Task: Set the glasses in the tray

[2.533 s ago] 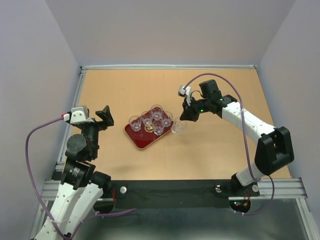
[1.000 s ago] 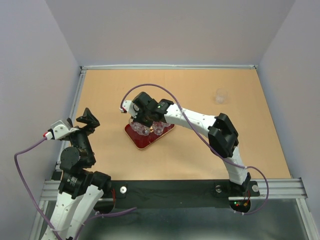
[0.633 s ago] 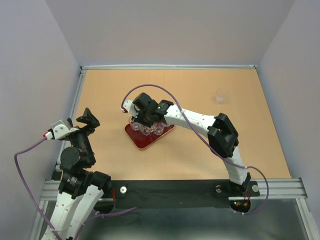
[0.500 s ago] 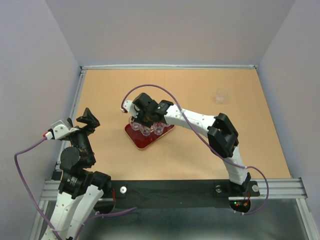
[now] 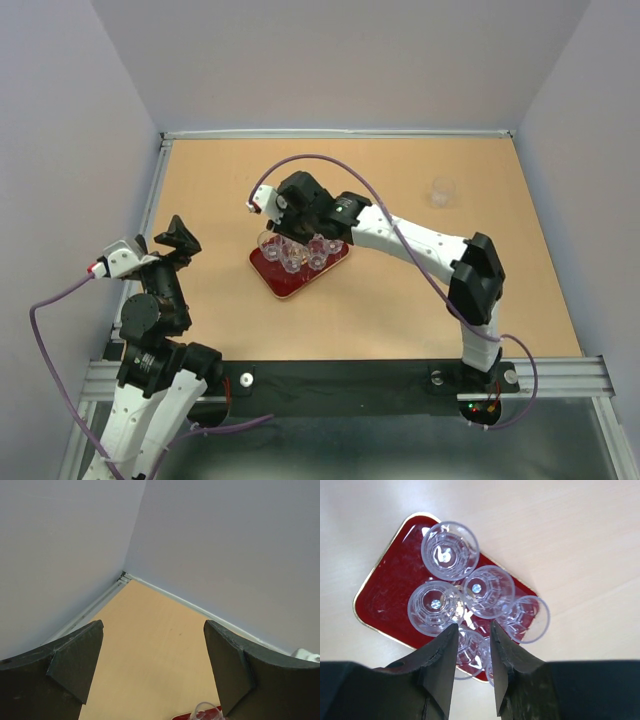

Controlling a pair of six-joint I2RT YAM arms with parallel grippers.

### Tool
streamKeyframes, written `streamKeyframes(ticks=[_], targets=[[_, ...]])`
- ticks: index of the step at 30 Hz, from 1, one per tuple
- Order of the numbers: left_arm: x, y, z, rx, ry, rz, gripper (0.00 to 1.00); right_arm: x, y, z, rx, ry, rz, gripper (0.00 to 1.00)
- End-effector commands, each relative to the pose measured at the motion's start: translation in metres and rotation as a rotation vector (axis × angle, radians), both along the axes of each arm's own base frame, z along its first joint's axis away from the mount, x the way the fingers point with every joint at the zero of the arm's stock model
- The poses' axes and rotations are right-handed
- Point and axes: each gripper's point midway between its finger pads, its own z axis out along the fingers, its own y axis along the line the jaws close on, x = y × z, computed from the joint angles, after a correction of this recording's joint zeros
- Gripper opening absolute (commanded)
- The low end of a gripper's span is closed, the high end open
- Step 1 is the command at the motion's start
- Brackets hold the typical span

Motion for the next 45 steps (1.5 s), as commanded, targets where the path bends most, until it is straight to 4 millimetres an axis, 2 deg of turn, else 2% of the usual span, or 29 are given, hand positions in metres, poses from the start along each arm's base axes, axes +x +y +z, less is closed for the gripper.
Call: streamKeyframes(ticks=[1,5,6,8,9,11,12,15,16,17,18,20,21,23,24,26,27,29,30,33,37,40,45], targets=[[0.004,-0.004,0.006,0.015,-0.025,-0.017,0.93,0.011,-0.016,0.038,0.054,-0.082,-0.024,0.38],[0.004,-0.008,0.006,0.030,-0.024,-0.040,0.93,0.033,-0.044,0.047,0.085,-0.072,-0.090,0.38],[0.005,-0.009,0.006,0.036,-0.024,-0.050,0.93,0.046,-0.062,0.051,0.102,-0.064,-0.136,0.38],[0.005,-0.011,0.006,0.042,-0.021,-0.058,0.93,0.059,-0.081,0.055,0.131,-0.049,-0.179,0.38],[0.006,-0.013,0.007,0.049,-0.022,-0.069,0.93,0.070,-0.099,0.059,0.166,-0.034,-0.214,0.38],[0.006,-0.014,0.007,0.059,-0.020,-0.079,0.93,0.082,-0.123,0.062,0.202,-0.023,-0.269,0.38],[0.006,-0.016,0.008,0.063,-0.024,-0.089,0.93,0.093,-0.149,0.063,0.244,-0.003,-0.324,0.38],[0.007,-0.018,0.008,0.071,-0.025,-0.102,0.93,0.106,-0.187,0.064,0.307,0.012,-0.417,0.38],[0.008,-0.020,0.007,0.074,-0.023,-0.110,0.93,0.116,-0.212,0.075,0.356,-0.012,-0.481,0.39],[0.007,-0.020,0.008,0.075,-0.025,-0.111,0.93,0.118,-0.227,0.063,0.360,0.005,-0.522,0.40],[0.007,-0.021,0.009,0.077,-0.026,-0.117,0.93,0.128,-0.252,0.067,0.399,-0.009,-0.589,0.41],[0.008,-0.022,0.008,0.081,-0.024,-0.124,0.93,0.133,-0.280,0.063,0.433,-0.004,-0.662,0.42],[0.008,-0.023,0.009,0.083,-0.026,-0.129,0.93,0.140,-0.307,0.064,0.453,-0.009,-0.723,0.42],[0.008,-0.024,0.008,0.086,-0.025,-0.132,0.93,0.146,-0.328,0.059,0.506,0.018,-0.782,0.42],[0.008,-0.024,0.009,0.085,-0.026,-0.133,0.93,0.150,-0.348,0.058,0.541,0.030,-0.832,0.42],[0.008,-0.024,0.009,0.089,-0.027,-0.136,0.93,0.154,-0.362,0.051,0.567,0.055,-0.870,0.42],[0.008,-0.025,0.009,0.090,-0.026,-0.139,0.93,0.158,-0.382,0.043,0.572,0.068,-0.918,0.42],[0.008,-0.025,0.009,0.088,-0.028,-0.139,0.93,0.162,-0.393,0.038,0.596,0.090,-0.955,0.42],[0.008,-0.025,0.009,0.090,-0.028,-0.140,0.93,0.165,-0.405,0.029,0.596,0.105,-0.987,0.42],[0.007,-0.025,0.010,0.088,-0.031,-0.140,0.93,0.170,-0.423,0.024,0.655,0.147,-1.052,0.42],[0.007,-0.026,0.010,0.090,-0.031,-0.144,0.93,0.181,-0.437,0.012,0.711,0.211,-1.081,0.42],[0.007,-0.026,0.010,0.092,-0.032,-0.144,0.93,0.188,-0.437,-0.004,0.714,0.254,-1.089,0.42],[0.008,-0.026,0.010,0.095,-0.032,-0.144,0.93,0.198,-0.437,-0.015,0.726,0.285,-1.099,0.41]])
